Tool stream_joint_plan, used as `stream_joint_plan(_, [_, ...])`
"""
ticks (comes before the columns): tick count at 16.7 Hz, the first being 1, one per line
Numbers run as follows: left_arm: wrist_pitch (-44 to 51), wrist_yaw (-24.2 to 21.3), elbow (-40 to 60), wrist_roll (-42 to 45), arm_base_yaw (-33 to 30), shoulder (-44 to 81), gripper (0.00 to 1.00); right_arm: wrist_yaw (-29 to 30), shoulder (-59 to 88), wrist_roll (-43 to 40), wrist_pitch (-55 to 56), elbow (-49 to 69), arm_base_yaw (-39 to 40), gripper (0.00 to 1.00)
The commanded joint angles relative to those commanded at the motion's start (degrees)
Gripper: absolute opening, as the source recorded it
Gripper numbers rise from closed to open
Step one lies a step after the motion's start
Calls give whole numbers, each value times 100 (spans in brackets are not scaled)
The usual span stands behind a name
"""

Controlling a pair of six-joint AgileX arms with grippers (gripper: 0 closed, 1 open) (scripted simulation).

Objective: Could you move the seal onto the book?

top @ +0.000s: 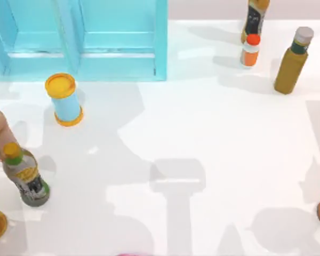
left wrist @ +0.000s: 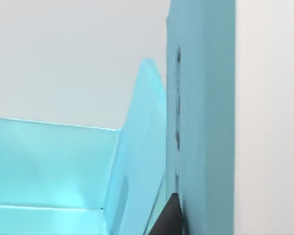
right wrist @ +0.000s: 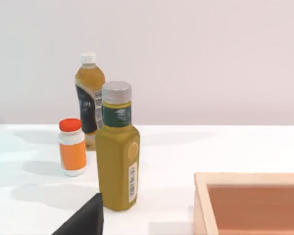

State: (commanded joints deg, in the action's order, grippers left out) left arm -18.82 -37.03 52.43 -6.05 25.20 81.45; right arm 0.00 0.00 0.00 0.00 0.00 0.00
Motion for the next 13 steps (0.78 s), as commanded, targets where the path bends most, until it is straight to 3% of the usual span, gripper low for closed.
stream_joint_plan(6, [384,1476,98,-2451,-2663,36,0,0,0,0,0,0,0,100])
stream_joint_plan(13, [738,4174,282,-6054,-5787,535,0,0,0,0,0,0,0,100])
